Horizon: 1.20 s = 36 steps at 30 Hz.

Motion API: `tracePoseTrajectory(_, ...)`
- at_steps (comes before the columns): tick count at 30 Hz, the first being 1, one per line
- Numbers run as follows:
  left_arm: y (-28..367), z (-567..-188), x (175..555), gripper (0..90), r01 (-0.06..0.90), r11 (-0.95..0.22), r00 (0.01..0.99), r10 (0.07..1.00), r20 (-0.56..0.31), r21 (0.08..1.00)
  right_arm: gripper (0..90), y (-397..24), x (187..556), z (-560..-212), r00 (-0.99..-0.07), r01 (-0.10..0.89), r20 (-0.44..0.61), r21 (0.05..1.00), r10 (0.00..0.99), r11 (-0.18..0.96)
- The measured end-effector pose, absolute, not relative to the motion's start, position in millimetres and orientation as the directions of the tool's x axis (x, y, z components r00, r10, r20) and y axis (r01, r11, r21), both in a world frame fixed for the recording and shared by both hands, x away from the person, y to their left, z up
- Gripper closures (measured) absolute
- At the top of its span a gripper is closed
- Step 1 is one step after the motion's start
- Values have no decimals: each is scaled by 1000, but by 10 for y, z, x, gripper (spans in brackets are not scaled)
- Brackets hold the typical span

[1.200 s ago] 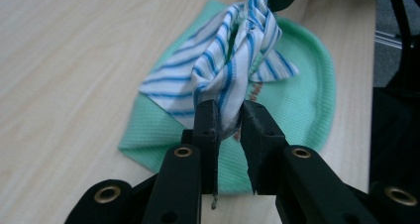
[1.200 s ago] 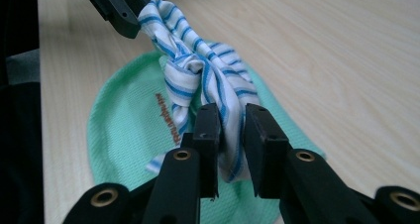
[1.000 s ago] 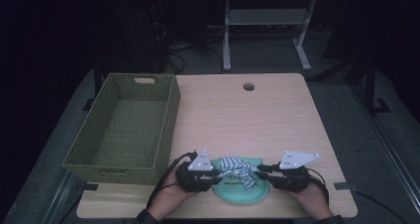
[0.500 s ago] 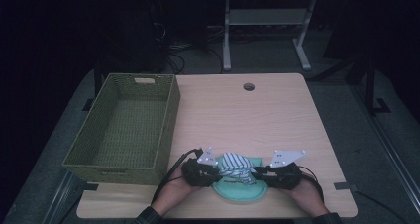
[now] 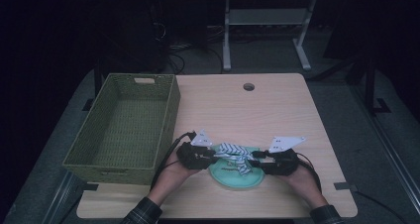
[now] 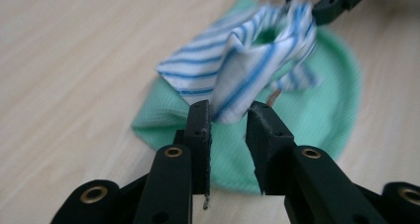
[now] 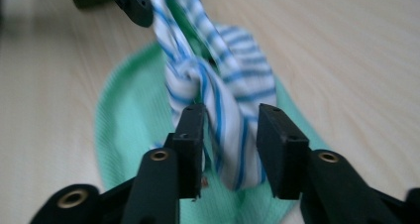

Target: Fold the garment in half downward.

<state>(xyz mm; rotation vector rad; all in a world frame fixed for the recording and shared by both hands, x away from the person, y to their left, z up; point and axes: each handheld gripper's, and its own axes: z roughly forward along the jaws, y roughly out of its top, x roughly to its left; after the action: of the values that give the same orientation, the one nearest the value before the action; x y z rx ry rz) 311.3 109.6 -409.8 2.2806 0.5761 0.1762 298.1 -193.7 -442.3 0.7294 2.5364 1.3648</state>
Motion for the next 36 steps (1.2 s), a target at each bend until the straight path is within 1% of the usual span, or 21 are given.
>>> tracePoseTrajectory(4, 1103, -3937, 3134, 700, 327, -589, 890, 454, -32, 739, 597, -2020, 3032, -4262, -863, 333, 104, 853, 495, 401)
tracePoseTrajectory(6, 1094, -3908, 3171, 701, 321, -590, 891, 453, -24, 741, 640, -2040, 3086, -4231, -855, 341, 108, 854, 507, 393)
tracePoseTrajectory(7, 1085, -3903, 3200, 708, 318, -592, 892, 452, -23, 741, 677, -2043, 3117, -4229, -853, 344, 106, 851, 511, 397)
tracePoseTrajectory(9, 1043, -3921, 3249, 748, 328, -589, 887, 460, -27, 739, 745, -2034, 3176, -4241, -851, 350, 102, 842, 516, 411)
tracePoseTrajectory(11, 1010, -3953, 3307, 790, 333, -598, 891, 454, -35, 729, 789, -2014, 3229, -4262, -850, 362, 110, 832, 515, 419)
tracePoseTrajectory(13, 956, -4000, 3343, 825, 354, -596, 887, 458, -57, 721, 822, -1989, 3269, -4286, -850, 367, 112, 827, 516, 426)
tracePoseTrajectory(16, 915, -4049, 3384, 884, 361, -611, 888, 455, -61, 705, 862, -1950, 3324, -4328, -850, 376, 114, 814, 514, 442)
tracePoseTrajectory(19, 898, -4081, 3390, 896, 365, -624, 890, 451, -63, 691, 895, -1924, 3346, -4362, -853, 383, 119, 805, 509, 453)
tracePoseTrajectory(26, 852, -4209, 3335, 896, 384, -639, 894, 437, -96, 666, 896, -1872, 3302, -4422, -869, 383, 134, 791, 477, 476)
tracePoseTrajectory(33, 823, -4296, 3241, 895, 367, -674, 917, 379, -127, 641, 896, -1837, 3196, -4493, -887, 385, 157, 771, 435, 507)
tracePoseTrajectory(36, 813, -4326, 3169, 895, 368, -681, 919, 368, -137, 634, 895, -1835, 3135, -4505, -894, 377, 155, 768, 420, 518)
